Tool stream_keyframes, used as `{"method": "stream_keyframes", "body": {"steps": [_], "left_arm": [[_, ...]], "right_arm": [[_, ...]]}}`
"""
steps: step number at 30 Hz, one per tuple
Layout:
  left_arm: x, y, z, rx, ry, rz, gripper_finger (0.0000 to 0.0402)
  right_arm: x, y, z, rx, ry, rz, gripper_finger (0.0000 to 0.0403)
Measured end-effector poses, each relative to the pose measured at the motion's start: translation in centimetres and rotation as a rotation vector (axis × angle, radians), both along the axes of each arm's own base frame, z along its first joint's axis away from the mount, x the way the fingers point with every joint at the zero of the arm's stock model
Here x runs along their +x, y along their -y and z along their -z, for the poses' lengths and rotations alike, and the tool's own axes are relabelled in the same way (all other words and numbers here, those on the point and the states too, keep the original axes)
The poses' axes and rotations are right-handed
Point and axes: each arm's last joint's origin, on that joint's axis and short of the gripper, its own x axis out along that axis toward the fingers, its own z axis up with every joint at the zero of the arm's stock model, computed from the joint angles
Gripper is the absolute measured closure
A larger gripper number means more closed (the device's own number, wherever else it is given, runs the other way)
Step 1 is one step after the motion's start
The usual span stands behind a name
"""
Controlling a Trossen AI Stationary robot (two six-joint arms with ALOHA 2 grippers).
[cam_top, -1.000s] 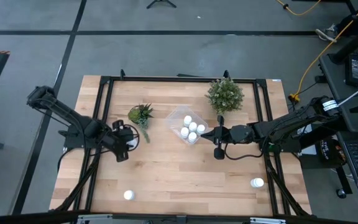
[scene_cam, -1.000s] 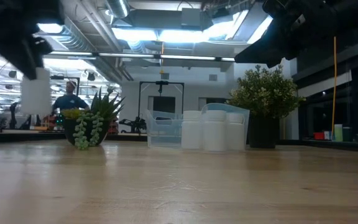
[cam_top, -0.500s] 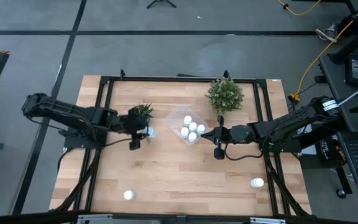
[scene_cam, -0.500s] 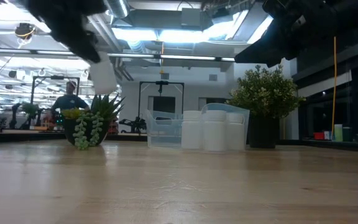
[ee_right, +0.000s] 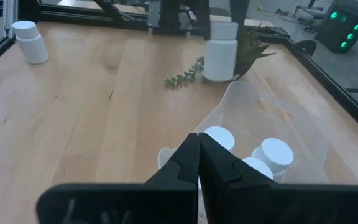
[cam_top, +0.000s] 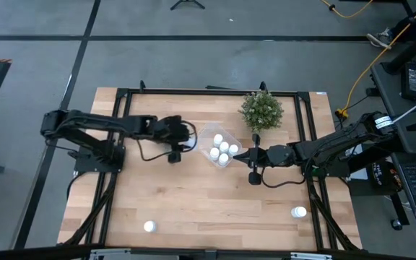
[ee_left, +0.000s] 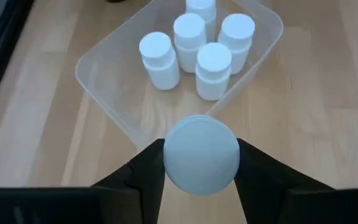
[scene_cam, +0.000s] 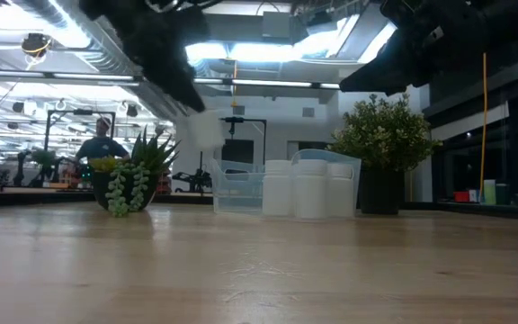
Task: Pick and place pill bottles into a basket
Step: Put the top left pill bottle into the transparent bin
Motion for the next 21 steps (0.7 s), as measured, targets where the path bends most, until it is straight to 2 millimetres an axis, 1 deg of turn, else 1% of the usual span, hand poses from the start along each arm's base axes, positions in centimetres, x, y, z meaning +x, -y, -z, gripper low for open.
{"method": "stream_keyframes", "body": {"steps": [4,7,11,14,18,21], "left_arm": [[2.0,-0.3,-0.5,0.021,-0.007,0.072,0.0246],[3.4,-0.7,-0.6,0.017,-0.025,0.112,0.0246],[5.0,-1.1,-0.4,0.026,-0.102,0.152,0.0246],[6.2,-1.5,-0.7,0.041,-0.118,0.171,0.0246],[7.1,-1.9,-1.2,0.065,-0.114,0.201,0.0246],[7.4,-2.1,-1.5,0.071,-0.124,0.210,0.0246]], "right_arm": [[0.0,0.0,0.0,-0.011,-0.007,-0.004,0.0398],[0.0,0.0,0.1,-0.020,-0.010,-0.007,0.0398],[0.0,0.0,0.1,-0.025,-0.012,-0.009,0.0398],[-0.1,0.0,0.1,-0.025,-0.018,-0.008,0.0398],[-0.1,0.0,0.3,-0.019,-0.034,-0.021,0.0398],[-0.2,0.0,0.5,-0.005,-0.055,-0.018,0.0398]]}}
